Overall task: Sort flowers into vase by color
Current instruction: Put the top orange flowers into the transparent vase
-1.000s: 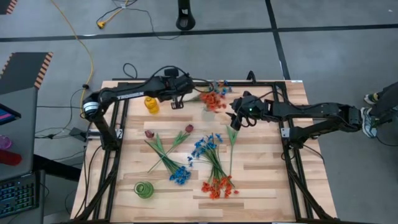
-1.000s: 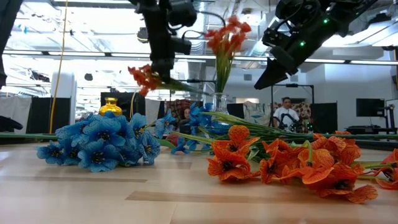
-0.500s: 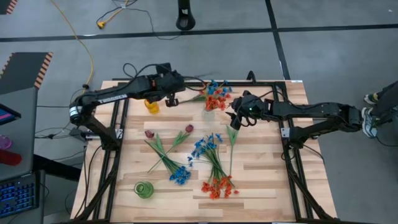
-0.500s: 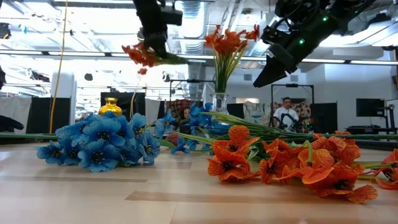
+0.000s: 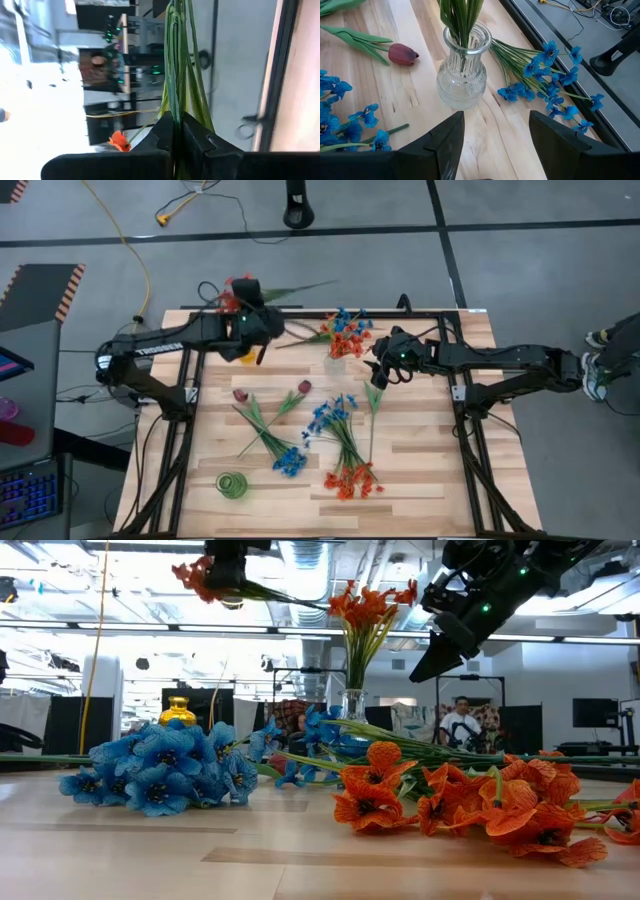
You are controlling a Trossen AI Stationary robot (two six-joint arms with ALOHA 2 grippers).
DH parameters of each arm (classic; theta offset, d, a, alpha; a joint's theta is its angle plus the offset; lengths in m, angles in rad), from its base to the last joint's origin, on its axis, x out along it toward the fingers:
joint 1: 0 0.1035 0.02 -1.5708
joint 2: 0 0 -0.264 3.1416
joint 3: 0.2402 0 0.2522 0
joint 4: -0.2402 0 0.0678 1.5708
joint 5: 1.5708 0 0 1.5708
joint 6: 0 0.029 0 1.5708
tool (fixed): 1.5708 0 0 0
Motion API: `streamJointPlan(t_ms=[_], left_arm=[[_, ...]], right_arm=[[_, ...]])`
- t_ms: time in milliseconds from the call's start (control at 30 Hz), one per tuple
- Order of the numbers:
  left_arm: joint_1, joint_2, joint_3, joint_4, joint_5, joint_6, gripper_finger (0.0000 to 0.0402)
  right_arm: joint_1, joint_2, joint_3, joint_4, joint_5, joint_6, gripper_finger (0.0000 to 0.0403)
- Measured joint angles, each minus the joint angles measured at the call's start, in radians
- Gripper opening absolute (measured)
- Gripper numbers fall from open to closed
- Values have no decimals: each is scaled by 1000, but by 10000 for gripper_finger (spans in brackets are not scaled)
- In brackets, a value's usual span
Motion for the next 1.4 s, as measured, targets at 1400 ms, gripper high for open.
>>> streamJointPlan(t_ms=[1400], left_arm=[[-346,6,-225,44,-143,583,0]], right_arm=[[0,0,0,2,0,0,250]])
